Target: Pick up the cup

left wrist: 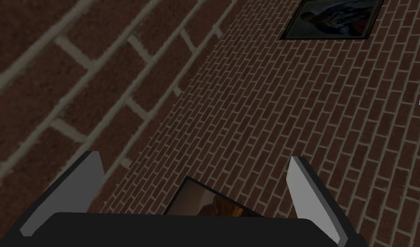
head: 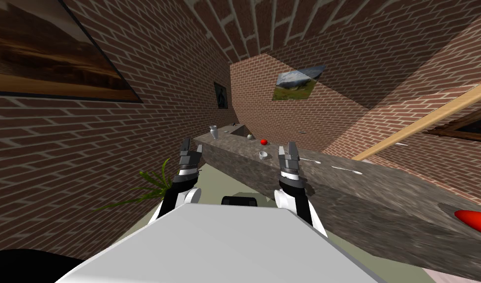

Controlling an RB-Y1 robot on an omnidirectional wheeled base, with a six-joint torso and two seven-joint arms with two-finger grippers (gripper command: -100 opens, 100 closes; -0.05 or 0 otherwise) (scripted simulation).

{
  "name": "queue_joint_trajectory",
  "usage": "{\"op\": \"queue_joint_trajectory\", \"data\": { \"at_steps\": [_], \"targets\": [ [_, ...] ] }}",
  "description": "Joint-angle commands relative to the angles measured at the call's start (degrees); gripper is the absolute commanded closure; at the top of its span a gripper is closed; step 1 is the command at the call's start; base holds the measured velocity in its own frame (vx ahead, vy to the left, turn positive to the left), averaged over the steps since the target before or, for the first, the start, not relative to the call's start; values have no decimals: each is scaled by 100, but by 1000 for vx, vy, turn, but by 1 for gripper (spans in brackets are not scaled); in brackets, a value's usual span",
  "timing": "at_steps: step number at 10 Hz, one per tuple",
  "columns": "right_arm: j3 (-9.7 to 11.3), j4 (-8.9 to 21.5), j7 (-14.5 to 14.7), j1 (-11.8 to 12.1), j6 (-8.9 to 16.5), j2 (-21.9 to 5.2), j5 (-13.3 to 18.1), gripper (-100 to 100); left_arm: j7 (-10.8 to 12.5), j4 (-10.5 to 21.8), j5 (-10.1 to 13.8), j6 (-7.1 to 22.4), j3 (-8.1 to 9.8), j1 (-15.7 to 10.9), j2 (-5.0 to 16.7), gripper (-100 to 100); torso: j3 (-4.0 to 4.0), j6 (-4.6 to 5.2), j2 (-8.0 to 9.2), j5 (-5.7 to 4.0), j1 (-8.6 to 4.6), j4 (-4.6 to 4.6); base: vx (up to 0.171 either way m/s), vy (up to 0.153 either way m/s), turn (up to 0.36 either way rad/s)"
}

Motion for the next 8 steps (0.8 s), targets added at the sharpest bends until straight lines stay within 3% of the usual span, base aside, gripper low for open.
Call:
{"op": "queue_joint_trajectory", "data": {
  "at_steps": [1, 5, 6, 8],
  "targets": [
    [43, 32, -8, 79, 22, -260, 1, -100, 0, 0, 0, 0, 0, 0, 0, 0, 0, 0, 0, 0, 0, 0, -9, 18, -15],
    [271, 254, -47, 521, 155, -959, -4, -100, 0, 0, 0, 0, -1, 0, -1, 0, 8, 1, 13, 5, 27, 3, -29, 68, -40],
    [271, 254, -47, 521, 155, -1009, -4, -100, 0, 0, 0, 0, -1, 0, -1, 0, 9, 0, 16, 7, 31, 3, -30, 56, -19],
    [424, 454, -68, 840, 257, -1398, -15, -100, 0, 0, 0, 0, 0, 0, 0, 0, 7, 1, 11, 4, 19, 2, -25, 54, -46]
  ]
}}
